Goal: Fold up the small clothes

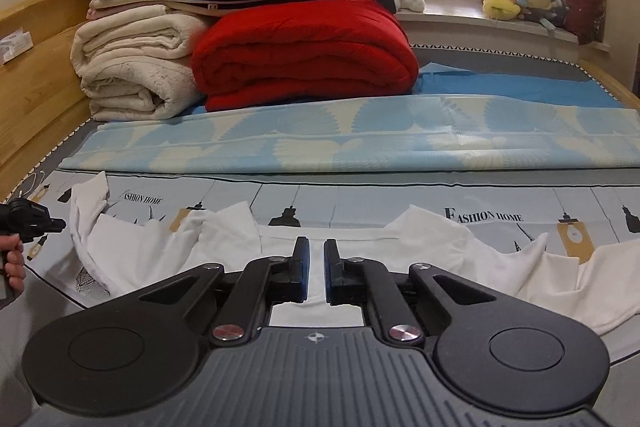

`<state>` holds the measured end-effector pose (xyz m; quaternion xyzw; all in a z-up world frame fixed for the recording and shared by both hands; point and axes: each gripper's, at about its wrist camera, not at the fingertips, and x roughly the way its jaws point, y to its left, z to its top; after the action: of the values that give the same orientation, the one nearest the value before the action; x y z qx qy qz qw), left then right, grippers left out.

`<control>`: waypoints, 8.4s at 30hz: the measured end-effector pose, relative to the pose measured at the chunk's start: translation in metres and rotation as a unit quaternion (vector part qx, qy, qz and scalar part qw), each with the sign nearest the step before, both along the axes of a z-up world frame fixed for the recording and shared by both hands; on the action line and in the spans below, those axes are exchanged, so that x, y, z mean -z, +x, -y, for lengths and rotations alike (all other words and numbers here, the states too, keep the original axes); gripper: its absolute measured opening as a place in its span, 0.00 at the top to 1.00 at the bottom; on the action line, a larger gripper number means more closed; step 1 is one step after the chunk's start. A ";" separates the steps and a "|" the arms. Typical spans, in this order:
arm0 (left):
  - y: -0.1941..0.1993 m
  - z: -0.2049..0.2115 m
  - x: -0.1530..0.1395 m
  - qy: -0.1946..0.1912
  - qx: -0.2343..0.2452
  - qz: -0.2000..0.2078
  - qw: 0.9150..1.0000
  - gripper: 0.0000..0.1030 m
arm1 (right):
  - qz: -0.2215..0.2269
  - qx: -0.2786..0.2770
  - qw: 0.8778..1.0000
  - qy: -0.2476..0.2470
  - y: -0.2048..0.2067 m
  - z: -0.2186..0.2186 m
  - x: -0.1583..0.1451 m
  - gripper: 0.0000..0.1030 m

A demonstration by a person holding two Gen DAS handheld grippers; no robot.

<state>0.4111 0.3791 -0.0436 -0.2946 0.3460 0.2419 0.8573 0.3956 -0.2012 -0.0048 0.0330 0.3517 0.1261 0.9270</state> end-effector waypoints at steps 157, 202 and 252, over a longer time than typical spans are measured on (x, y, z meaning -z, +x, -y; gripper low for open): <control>0.039 0.223 0.014 0.057 0.349 -0.126 0.927 0.65 | -0.173 0.264 0.949 -0.023 0.076 0.102 0.118 0.95; 0.051 0.276 0.068 0.112 0.413 -0.231 0.874 0.91 | -0.045 0.433 0.885 0.167 0.009 0.303 0.050 0.86; 0.002 0.339 -0.036 0.202 0.396 -0.100 0.890 0.51 | 0.127 0.575 0.794 0.152 0.018 0.398 0.073 0.97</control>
<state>0.4129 0.0397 -0.0077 0.0718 0.4620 -0.0247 0.8836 0.4133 -0.5992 -0.0777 0.3530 0.1231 -0.3755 0.8481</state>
